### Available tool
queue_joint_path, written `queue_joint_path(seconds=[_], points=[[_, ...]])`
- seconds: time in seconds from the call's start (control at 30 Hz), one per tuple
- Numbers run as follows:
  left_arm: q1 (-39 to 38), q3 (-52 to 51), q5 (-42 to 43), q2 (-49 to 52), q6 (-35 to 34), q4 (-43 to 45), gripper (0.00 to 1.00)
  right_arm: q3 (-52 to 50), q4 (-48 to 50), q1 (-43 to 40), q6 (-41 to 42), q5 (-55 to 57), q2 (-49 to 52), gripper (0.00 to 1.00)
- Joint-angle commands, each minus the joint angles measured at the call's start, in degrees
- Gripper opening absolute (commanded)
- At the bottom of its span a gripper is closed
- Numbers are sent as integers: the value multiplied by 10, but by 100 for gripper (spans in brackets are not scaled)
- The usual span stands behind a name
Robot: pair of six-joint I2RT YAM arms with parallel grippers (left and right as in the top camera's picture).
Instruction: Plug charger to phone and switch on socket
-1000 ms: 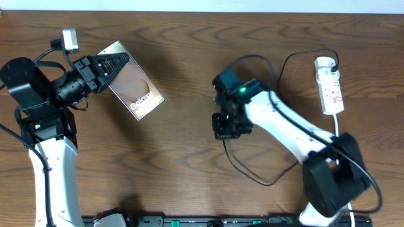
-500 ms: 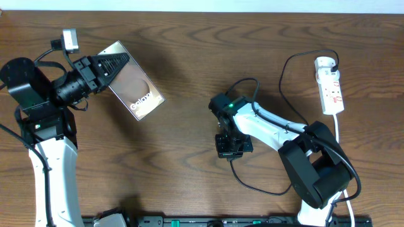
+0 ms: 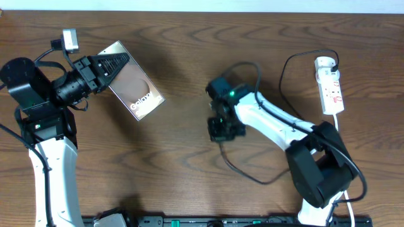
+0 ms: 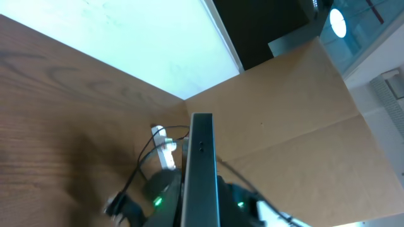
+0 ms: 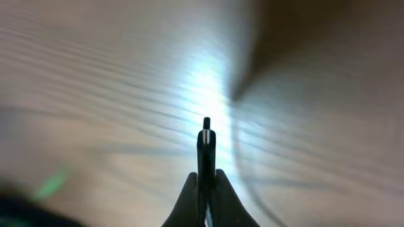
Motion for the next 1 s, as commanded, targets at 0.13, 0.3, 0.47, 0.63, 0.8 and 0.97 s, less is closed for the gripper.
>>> queue_joint_path(seconds=[0.13, 0.3, 0.47, 0.63, 0.8, 0.97], points=[[2, 1, 14, -3, 0, 6, 7, 63, 108, -9, -132, -304, -103, 1], [2, 1, 14, -3, 2, 16, 7, 63, 115, -8, -194, -466, -121, 1], [2, 1, 24, -3, 2, 23, 7, 42, 111, 1, -268, -584, -120, 1], [2, 1, 47, -3, 1, 49, 7, 31, 111, 15, -305, -612, -120, 1], [2, 1, 56, -3, 2, 54, 8, 31, 124, 31, -310, -625, -120, 1], [2, 1, 74, -3, 1, 59, 8, 31, 157, 34, -309, -646, -120, 1]])
